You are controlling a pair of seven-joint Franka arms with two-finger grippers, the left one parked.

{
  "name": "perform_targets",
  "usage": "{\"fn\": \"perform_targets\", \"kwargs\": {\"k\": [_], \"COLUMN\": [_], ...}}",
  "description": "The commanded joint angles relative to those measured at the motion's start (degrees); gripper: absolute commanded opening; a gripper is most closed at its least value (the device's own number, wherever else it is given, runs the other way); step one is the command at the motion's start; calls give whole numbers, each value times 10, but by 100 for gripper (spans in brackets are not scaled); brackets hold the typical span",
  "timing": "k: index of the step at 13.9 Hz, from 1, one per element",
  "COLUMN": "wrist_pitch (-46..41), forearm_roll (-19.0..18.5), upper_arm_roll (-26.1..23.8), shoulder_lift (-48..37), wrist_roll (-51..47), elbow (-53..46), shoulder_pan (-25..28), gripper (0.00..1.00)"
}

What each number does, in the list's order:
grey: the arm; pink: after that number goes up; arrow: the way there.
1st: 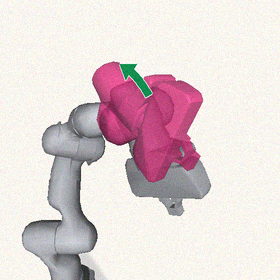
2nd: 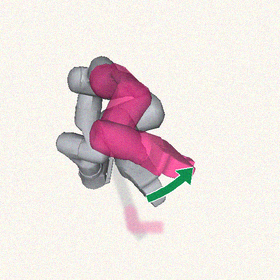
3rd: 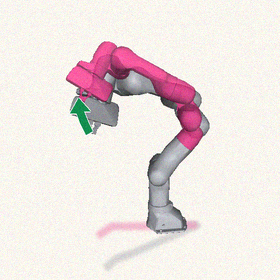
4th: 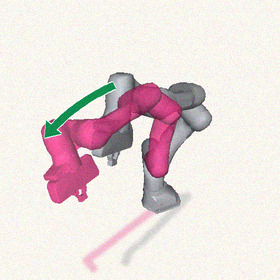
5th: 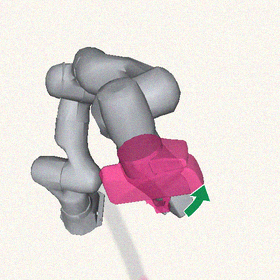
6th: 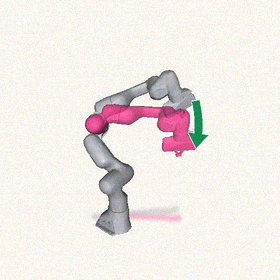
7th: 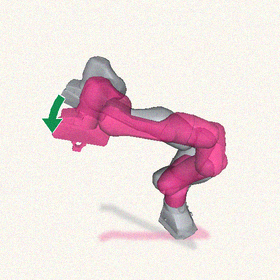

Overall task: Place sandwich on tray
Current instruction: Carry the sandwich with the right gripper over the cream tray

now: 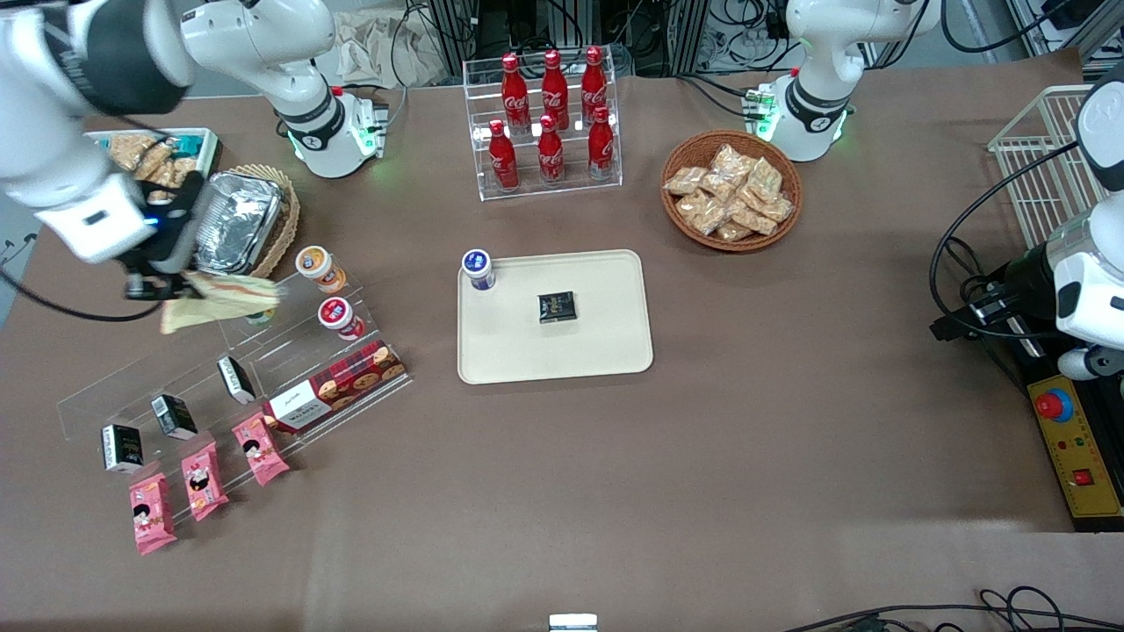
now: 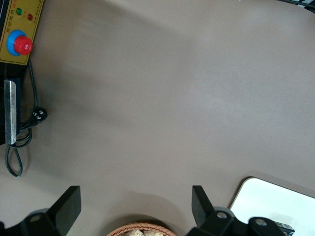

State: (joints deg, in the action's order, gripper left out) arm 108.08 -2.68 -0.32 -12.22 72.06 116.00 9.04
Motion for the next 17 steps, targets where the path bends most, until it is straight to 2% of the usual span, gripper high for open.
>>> {"fn": "perform_targets", "kwargs": {"k": [1,3,6,13,17], "wrist_pitch": [-4,29,86,262,338], "forearm_roll": [27,46,64,64,62], "upper_arm_roll": [-49,-67,-68,-68,-67], "shoulder_lift": [36,76,148,338,424], "wrist_roll": [-73,-96,-161,-378,-410], "elbow": [-15,-24,-44,-93,-131], "shoulder_pan": [17,44,115,234,267], "gripper": [0,0,0,0,0]}}
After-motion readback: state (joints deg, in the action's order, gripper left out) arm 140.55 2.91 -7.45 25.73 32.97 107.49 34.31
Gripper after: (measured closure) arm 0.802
